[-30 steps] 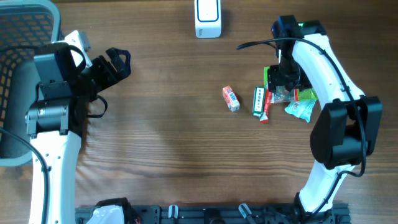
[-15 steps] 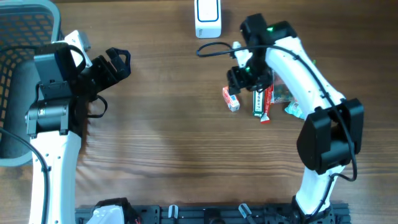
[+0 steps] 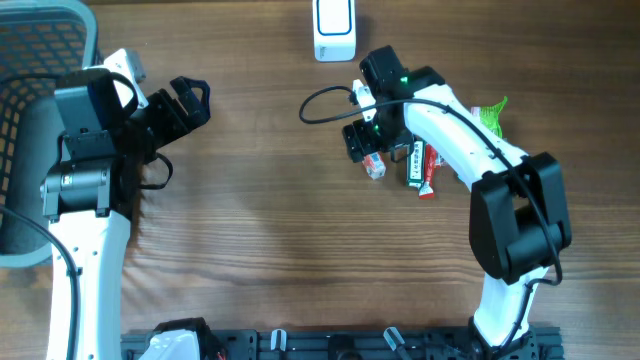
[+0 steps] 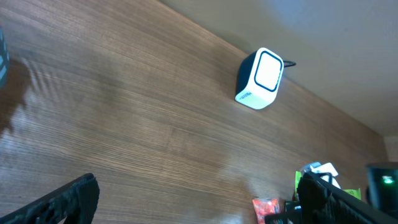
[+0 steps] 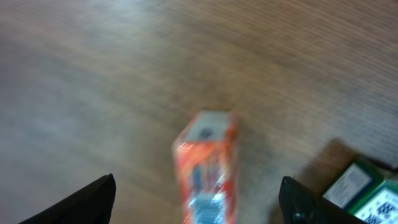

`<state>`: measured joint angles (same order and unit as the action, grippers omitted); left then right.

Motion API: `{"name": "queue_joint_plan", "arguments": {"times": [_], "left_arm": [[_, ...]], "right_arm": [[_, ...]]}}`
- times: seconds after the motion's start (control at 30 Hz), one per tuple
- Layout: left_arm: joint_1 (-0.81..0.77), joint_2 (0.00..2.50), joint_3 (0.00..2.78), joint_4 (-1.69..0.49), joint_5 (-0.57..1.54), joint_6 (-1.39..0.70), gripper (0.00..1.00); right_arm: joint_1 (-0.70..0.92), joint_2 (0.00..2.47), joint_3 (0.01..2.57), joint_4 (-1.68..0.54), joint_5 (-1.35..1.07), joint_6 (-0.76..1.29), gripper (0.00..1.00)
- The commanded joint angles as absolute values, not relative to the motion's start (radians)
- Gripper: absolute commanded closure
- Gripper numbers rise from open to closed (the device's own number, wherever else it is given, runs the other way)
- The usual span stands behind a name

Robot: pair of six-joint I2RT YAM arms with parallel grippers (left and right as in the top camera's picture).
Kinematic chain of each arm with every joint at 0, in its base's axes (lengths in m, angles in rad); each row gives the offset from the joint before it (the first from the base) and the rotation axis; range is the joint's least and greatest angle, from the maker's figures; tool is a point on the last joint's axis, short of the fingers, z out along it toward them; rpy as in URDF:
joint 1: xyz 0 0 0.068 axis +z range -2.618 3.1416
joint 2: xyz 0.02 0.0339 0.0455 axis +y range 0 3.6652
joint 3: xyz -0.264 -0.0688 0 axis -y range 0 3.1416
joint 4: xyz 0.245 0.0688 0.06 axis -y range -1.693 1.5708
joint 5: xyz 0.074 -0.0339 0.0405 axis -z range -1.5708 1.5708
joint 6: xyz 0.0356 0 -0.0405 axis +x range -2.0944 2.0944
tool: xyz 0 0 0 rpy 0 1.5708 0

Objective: Scan the item barcode
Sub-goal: 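Move the right gripper to the small red pack and grasp it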

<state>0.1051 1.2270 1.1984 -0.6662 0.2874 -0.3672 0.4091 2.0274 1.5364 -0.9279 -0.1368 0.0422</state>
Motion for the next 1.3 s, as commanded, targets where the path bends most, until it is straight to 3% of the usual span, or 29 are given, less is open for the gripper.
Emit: {"name": "queue_joint_plan", "arguments": {"times": [0.0, 0.07, 0.17, 0.2, 0.63, 0.97, 1.07, 1.27], "left_arm": [[0.110, 1.230, 1.198, -0.664, 0.302, -0.347, 0.00], [0.110, 1.230, 1.198, -0.664, 0.302, -0.347, 0.00], [0.110, 1.230, 1.198, -0.664, 0.302, -0.347, 0.00], [0.110, 1.230, 1.198, -0.664, 0.302, -0.347, 0.00], [0.110, 1.230, 1.198, -0.664, 0.302, -0.347, 0.00], [0.110, 1.230, 1.198, -0.664, 0.302, -0.347, 0.00], [0.110, 1.230, 1.198, -0.664, 0.302, -0.347, 0.00], [0.110, 1.230, 1.198, -0.664, 0.302, -0.347, 0.00]], "right_arm": [[0.410, 2.033, 1.485, -0.892, -0.070, 0.088, 0.16], [0.409, 2.033, 1.472, -0.891, -0.072, 0.116, 0.22], [0.410, 2.033, 1.464, -0.906, -0.106, 0.161, 0.45], [0.410, 2.033, 1.464, -0.907, -0.131, 0.160, 0.46], [0.410, 2.034, 1.464, -0.925, -0.162, 0.408, 0.47], [0.435, 2.033, 1.464, -0.910, -0.246, 0.401, 0.47], [0.473, 2.032, 1.466, -0.875, -0.260, 0.315, 0.48], [0.503, 1.954, 1.506, -0.874, -0.176, 0.318, 0.48]]}}
